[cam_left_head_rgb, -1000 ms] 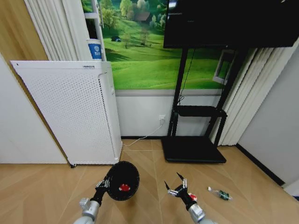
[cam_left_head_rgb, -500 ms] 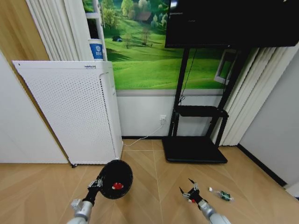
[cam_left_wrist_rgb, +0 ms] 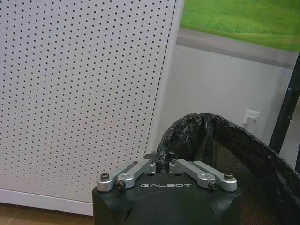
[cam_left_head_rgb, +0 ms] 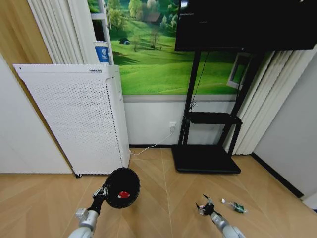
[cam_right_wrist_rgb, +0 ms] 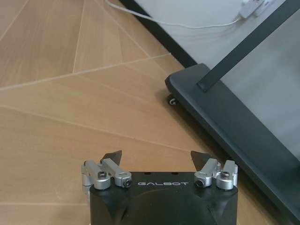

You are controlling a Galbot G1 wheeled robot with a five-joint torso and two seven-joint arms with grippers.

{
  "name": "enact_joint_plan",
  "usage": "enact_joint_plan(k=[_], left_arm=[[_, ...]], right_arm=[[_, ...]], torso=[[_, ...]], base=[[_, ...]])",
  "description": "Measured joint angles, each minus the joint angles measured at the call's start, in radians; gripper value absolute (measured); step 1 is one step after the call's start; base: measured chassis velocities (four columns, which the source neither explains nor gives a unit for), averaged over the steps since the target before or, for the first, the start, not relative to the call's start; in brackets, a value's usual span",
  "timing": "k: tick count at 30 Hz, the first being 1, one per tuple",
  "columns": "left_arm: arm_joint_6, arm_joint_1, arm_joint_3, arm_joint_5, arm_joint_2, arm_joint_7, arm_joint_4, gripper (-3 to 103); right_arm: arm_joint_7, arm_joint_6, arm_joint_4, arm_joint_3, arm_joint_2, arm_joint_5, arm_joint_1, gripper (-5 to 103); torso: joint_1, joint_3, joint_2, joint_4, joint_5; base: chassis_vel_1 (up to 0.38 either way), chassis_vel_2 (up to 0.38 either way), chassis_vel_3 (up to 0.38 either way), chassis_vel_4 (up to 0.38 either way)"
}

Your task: Pick up the trash bin and place the garbage on the floor into it.

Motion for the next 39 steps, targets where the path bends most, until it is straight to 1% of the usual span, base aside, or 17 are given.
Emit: enact_joint_plan(k=[4,5,6,7,8,9,10,11,15,17,21,22,26,29,31,32,39], left_arm=[[0.0,0.003,-0.004,0.0,0.001,0.001,0.0,6],[0.0,0.003,-0.007,0.0,0.0,0.002,0.003,6],[0.0,0.003,-0.007,0.0,0.0,0.002,0.003,6],[0.0,0.001,-0.008,0.0,-0.002,0.001,0.007,6],[0.0,0.001,-0.008,0.0,-0.002,0.001,0.007,6],[-0.002,-0.001,-0.008,0.0,-0.004,0.0,0.012,6],[-0.004,-0.005,-0.008,0.001,-0.005,-0.002,0.015,6],[-0.005,-0.007,-0.007,0.001,-0.006,-0.002,0.017,6],[-0.006,-0.011,-0.003,0.001,-0.007,-0.004,0.021,6],[-0.006,-0.011,-0.003,0.002,-0.007,-0.004,0.021,6],[-0.006,-0.003,-0.003,0.001,-0.007,-0.006,0.018,6],[-0.006,0.001,-0.003,0.001,-0.007,-0.006,0.013,6],[-0.006,0.008,-0.003,0.001,-0.002,-0.007,0.007,6],[-0.006,0.012,-0.006,-0.002,0.006,-0.006,0.002,6],[-0.006,0.014,-0.014,-0.012,0.012,-0.006,-0.002,6],[-0.006,0.016,-0.014,-0.014,0.013,-0.006,-0.002,6],[-0.007,0.028,-0.016,-0.014,0.009,-0.004,-0.005,6]], right_arm=[[-0.009,-0.011,-0.03,0.004,-0.013,-0.016,0.009,84],[-0.021,-0.014,-0.036,0.008,-0.028,-0.015,0.005,87],[-0.021,-0.014,-0.036,0.008,-0.028,-0.015,0.005,87],[-0.029,-0.014,-0.039,0.011,-0.041,-0.012,-0.001,93],[-0.029,-0.014,-0.039,0.011,-0.041,-0.012,-0.001,93],[-0.038,-0.016,-0.041,0.013,-0.052,-0.006,-0.007,96],[-0.05,-0.017,-0.044,0.013,-0.063,-0.002,-0.013,92],[-0.056,-0.017,-0.048,0.013,-0.068,-0.001,-0.015,92],[-0.084,-0.018,-0.065,0.01,-0.067,-0.001,-0.023,100],[-0.086,-0.018,-0.066,0.009,-0.064,-0.001,-0.023,100],[-0.085,-0.018,-0.103,-0.001,-0.034,-0.037,0.005,100],[-0.082,-0.017,-0.119,-0.004,-0.024,-0.051,0.022,100],[-0.074,-0.018,-0.143,-0.008,-0.017,-0.065,0.049,100],[-0.067,-0.019,-0.171,-0.01,-0.019,-0.087,0.077,100],[-0.049,-0.021,-0.225,0.0,-0.012,-0.163,0.111,100],[-0.045,-0.022,-0.236,0.002,-0.01,-0.18,0.117,100],[-0.023,-0.048,-0.287,0.004,-0.001,-0.228,0.132,100]], torso=[[0.0,0.0,0.0,0.0,-0.0001],[0.0,0.0,0.0,0.0,-0.0002],[0.0,0.0,0.0,0.0,-0.0002],[0.0,0.0,0.0,0.0,-0.0004],[0.0,0.0,0.0,0.0,-0.0004],[0.0,0.0,0.0,0.0,-0.0004],[0.0,0.0,0.0,-0.0001,-0.0003],[0.0,0.0,0.0,-0.0002,-0.0003],[0.0,0.0,0.0,-0.0003,-0.0002],[0.0,0.0,0.0,-0.0002,-0.0003],[0.0,0.0,0.0,-0.0001,0.0002],[0.0,0.0,0.0,0.0,-0.0003],[0.0,0.0,0.0,0.0,0.0],[0.0,0.0,0.0,0.0001,-0.0005],[0.0,0.0,0.0,-0.0001,-0.0003],[0.0,0.0,0.0,0.0,-0.0002],[0.0,0.0,0.0,-0.0002,-0.0002]], base=[[0.0,0.0,0.0,0.0],[0.0,0.0,0.0,0.0],[0.0,0.0,0.0,0.0],[0.0,0.0,0.0,0.0],[0.0,0.0,0.0,0.0],[0.0,0.0,0.0,0.0],[0.0,0.0,0.0,0.0],[0.0,0.0,0.0,0.0],[0.0,0.0,0.0,0.0],[0.0,0.0,0.0,0.0],[0.0,0.0,0.0,0.0],[0.0,0.0,0.0,0.0],[0.0,0.0,0.0,0.0],[0.0,0.0,0.0,0.0],[0.0,0.0,0.0,0.0],[0.0,0.0,0.0,0.0],[0.0,0.0,0.0,0.0]])
